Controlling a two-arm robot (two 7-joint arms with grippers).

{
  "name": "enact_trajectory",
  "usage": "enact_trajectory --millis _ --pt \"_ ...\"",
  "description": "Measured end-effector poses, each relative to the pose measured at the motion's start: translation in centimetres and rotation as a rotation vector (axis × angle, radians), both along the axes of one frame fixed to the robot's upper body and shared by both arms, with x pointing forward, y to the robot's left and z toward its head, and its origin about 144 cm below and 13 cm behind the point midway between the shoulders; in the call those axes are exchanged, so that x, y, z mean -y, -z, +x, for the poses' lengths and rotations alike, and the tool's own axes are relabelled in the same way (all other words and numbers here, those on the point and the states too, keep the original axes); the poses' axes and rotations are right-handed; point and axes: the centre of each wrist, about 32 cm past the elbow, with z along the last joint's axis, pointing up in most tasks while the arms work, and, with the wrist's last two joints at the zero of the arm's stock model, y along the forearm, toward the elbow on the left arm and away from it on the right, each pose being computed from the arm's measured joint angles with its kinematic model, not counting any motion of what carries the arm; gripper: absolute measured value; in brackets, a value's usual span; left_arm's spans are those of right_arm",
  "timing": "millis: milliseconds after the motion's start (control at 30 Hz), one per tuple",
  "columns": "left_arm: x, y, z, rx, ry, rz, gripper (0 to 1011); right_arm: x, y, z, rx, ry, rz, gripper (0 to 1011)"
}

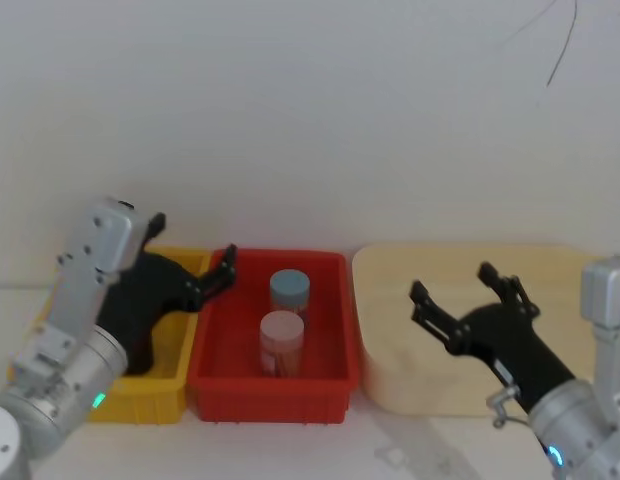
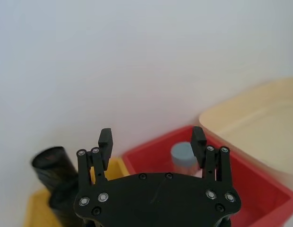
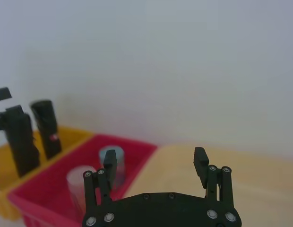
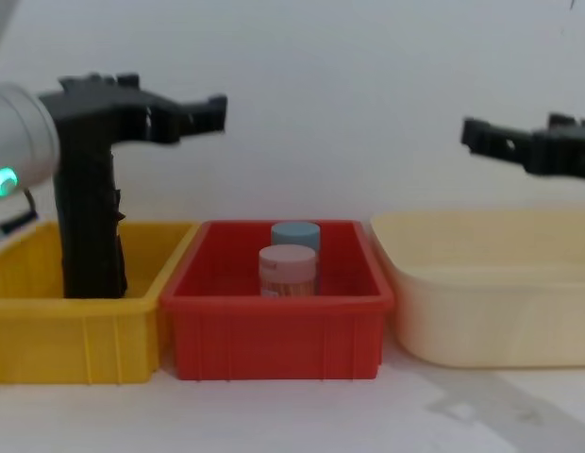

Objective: Pick up the garbage bag with the one hand and transfer it to the other hand.

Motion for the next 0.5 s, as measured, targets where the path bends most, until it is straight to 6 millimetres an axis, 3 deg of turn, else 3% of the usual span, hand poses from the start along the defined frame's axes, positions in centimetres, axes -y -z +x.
enact_trajectory --millis 333,500 --pt "-3.1 -3.2 -2.2 -0.016 -0.083 -0.017 1001 -1.8 -3.2 2.0 0.045 -0.124 0.038 1002" --pt "-6.0 -3.7 -3.7 -0.043 -0.151 -0.026 1001 -3.7 -4.7 3.6 0.048 -0.219 0.037 1002"
